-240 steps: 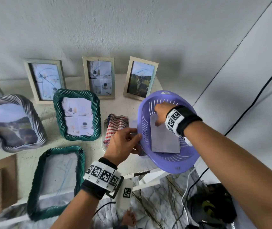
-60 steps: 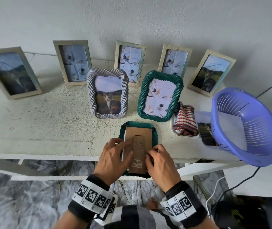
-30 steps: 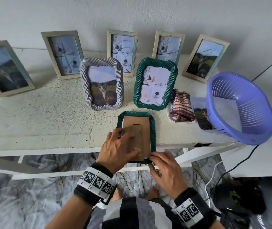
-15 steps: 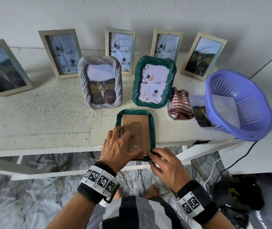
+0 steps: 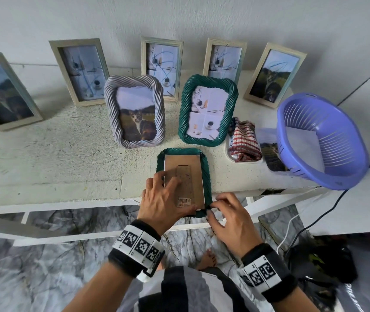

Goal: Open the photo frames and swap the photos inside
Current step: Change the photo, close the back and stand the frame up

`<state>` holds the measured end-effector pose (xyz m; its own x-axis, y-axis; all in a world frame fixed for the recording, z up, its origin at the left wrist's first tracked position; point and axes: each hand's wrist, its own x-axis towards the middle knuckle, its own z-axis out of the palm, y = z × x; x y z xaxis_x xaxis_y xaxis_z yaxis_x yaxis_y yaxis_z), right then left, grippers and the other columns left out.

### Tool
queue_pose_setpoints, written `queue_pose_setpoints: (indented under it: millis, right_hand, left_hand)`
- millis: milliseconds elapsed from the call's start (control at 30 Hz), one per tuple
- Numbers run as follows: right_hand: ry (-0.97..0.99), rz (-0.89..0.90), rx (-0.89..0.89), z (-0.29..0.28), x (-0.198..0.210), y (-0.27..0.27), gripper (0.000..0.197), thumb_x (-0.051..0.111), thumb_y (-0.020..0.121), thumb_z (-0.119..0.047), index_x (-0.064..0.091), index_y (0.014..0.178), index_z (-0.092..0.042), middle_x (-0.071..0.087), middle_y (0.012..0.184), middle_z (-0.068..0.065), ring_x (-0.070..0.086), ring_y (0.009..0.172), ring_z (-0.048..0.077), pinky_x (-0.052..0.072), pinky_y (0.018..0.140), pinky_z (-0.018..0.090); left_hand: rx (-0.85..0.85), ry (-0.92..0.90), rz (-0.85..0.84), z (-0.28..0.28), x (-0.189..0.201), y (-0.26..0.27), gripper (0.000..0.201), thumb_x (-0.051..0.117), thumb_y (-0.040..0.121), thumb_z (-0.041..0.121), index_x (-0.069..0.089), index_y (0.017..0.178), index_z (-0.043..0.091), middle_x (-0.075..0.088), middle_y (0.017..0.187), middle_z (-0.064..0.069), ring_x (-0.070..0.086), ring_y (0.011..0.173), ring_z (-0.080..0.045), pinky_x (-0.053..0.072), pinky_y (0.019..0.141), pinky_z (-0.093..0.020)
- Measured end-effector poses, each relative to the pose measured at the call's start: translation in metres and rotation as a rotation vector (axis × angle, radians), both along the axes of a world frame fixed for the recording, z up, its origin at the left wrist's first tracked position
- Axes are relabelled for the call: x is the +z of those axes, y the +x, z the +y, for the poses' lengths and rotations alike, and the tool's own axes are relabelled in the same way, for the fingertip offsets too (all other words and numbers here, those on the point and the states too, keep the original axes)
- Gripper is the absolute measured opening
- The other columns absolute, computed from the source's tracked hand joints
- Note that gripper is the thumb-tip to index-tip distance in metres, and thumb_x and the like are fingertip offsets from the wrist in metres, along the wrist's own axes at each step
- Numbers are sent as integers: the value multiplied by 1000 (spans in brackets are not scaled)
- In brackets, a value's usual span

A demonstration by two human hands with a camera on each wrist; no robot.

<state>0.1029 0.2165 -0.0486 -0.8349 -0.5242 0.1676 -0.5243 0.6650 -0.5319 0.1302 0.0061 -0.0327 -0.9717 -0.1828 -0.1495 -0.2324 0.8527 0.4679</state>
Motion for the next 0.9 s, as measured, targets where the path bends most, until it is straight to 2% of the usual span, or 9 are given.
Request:
queue_pose_setpoints:
  millis: [100, 200, 300, 467, 600, 700, 767, 833, 900]
  right_hand:
    - [40, 10, -1, -8, 3, 7, 17, 65, 84, -28, 64, 88, -11, 50, 96, -1, 55, 72, 10, 52, 63, 21]
    - [57, -18, -95, -17, 2, 14, 17, 70, 82, -24, 61, 87, -11, 50, 89, 0, 53, 65, 13, 51, 57, 26]
    - [51, -79, -195, -26, 3, 16, 15, 69, 85, -21, 59, 89, -10, 51, 89, 1, 55, 65, 16, 52, 59, 32]
    - [18, -152, -319, -37, 7, 16, 15, 70, 86, -19, 59, 91, -9, 53, 91, 3, 57, 70, 18, 50, 64, 30]
    - [-1, -234, -353, -37, 7, 12, 15, 71, 83, -14, 59, 92, -9, 52, 93, 3, 57, 76, 21, 47, 70, 31]
    - [-28, -302, -359, -36, 8, 9, 16, 71, 82, -12, 59, 92, -11, 49, 95, 0, 56, 79, 18, 46, 73, 27]
    - [-46, -345, -352, -35, 7, 7, 15, 70, 82, -10, 59, 92, -13, 46, 96, 0, 54, 78, 13, 42, 71, 15]
    - [-60, -391, -342, -35, 7, 5, 13, 67, 83, -7, 60, 92, -13, 45, 98, 1, 51, 76, 6, 40, 68, 7]
    - [-81, -410, -330, -34, 4, 5, 12, 66, 84, -7, 61, 91, -16, 49, 99, 3, 52, 79, 5, 41, 68, 6]
  left_hand:
    - [16, 6, 21, 0, -1, -1, 86, 52, 55, 83, 54, 117, 25, 36, 133, -4, 38, 114, -25, 45, 96, -46]
    - [16, -4, 8, 1, -2, -2, 84, 56, 56, 83, 54, 117, 25, 35, 132, -4, 38, 114, -25, 44, 97, -45]
    - [30, -33, 13, 3, -4, -2, 81, 61, 57, 83, 53, 114, 26, 35, 132, -4, 38, 113, -25, 44, 95, -44]
    - [61, -93, -18, 11, -4, -5, 76, 60, 65, 81, 47, 116, 25, 32, 134, -7, 37, 116, -27, 43, 94, -44]
    - [85, -86, -29, 14, -5, -8, 75, 64, 64, 78, 46, 115, 26, 31, 133, -7, 37, 117, -29, 42, 94, -44]
    - [88, -81, -35, 14, -5, -8, 74, 65, 64, 77, 46, 114, 26, 31, 134, -8, 36, 118, -30, 42, 95, -46]
    - [94, -76, -33, 14, -6, -8, 74, 65, 63, 77, 46, 114, 26, 30, 134, -8, 36, 118, -30, 42, 95, -47]
    - [100, -71, -27, 14, -7, -8, 73, 66, 63, 76, 47, 113, 26, 31, 134, -7, 36, 118, -31, 42, 95, -47]
    - [97, -72, -31, 14, -6, -7, 72, 65, 64, 76, 46, 114, 27, 31, 134, -8, 37, 118, -31, 42, 94, -46]
